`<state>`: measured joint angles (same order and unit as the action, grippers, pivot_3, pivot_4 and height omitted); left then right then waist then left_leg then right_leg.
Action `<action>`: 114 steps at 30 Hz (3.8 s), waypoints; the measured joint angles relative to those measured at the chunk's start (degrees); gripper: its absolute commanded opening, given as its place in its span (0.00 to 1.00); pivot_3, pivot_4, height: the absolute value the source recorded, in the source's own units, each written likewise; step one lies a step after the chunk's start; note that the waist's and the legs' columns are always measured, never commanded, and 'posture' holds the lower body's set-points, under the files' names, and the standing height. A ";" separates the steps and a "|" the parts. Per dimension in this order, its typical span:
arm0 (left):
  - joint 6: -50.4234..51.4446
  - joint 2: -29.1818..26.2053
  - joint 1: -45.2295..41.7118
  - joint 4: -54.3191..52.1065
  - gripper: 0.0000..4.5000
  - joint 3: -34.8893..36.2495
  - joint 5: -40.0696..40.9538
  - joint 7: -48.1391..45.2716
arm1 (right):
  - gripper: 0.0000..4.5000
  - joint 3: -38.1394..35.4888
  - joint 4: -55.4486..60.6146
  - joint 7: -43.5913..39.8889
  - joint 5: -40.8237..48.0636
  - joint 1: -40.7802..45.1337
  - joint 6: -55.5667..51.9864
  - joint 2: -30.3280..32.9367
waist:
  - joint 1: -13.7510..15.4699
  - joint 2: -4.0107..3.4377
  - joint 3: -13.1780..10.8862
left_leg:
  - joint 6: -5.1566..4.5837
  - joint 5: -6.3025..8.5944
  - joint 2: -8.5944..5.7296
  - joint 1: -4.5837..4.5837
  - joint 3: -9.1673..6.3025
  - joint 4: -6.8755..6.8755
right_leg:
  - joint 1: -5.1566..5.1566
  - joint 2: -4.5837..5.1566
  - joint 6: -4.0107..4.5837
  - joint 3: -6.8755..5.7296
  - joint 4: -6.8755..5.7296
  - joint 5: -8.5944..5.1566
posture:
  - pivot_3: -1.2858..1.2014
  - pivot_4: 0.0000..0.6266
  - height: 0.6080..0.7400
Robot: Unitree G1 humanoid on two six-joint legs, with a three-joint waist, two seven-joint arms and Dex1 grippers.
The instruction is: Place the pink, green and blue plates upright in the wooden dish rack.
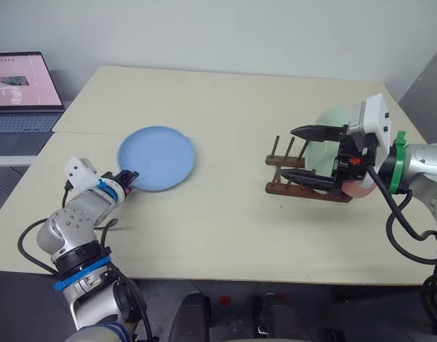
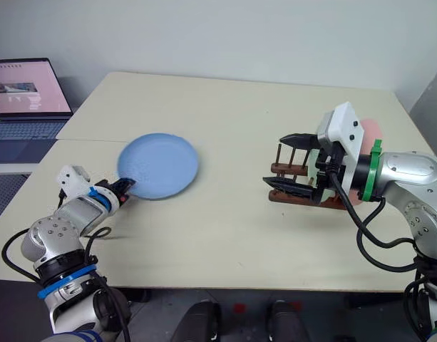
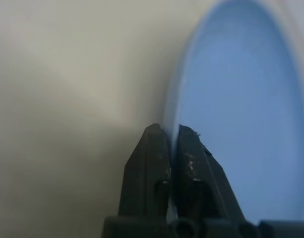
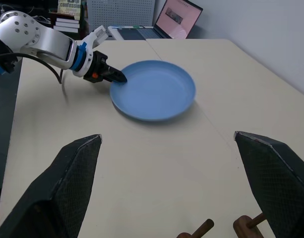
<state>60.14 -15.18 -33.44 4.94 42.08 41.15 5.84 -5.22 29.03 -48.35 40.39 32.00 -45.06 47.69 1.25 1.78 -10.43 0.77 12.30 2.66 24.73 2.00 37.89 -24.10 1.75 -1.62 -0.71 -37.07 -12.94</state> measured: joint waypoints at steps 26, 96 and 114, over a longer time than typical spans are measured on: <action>1.30 11.28 -13.29 -8.22 0.00 -12.07 3.96 13.76 | 0.86 40.23 -34.73 11.95 -61.87 19.12 40.60 -22.69 | -1.33 0.00 0.00 | 0.05 -0.03 0.00 0.01 0.00 -0.01 | -0.04 -0.11 -0.06 0.04 -0.02 0.06 | 0.52 0.24 1.00; -33.84 -23.67 -1.19 -16.33 0.99 -44.64 -11.86 -68.58 | 0.00 -14.51 -1.03 47.80 28.75 -1.78 -11.70 -32.99 | -1.50 -0.13 -0.07 | 0.18 -0.13 0.12 -0.01 0.02 -0.17 | -0.12 -0.17 -0.11 0.06 -0.11 -0.22 | 0.52 0.24 1.00; -32.86 -22.01 -2.28 -15.97 1.00 -44.19 -10.74 -67.87 | 0.57 -10.62 -4.06 55.03 28.88 -0.93 -9.10 -27.40 | -1.48 -0.14 -0.07 | 0.18 -0.12 0.12 0.00 0.00 -0.17 | -0.12 -0.18 -0.07 0.07 -0.07 -0.25 | 0.52 0.24 1.00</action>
<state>27.28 -37.19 -35.72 -11.03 -2.11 30.42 -62.04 -15.84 24.96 6.68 69.27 31.07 -54.15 20.29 -0.23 1.64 -10.50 0.95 12.17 2.78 24.73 2.00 37.72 -24.22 1.58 -1.69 -0.64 -37.15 -13.19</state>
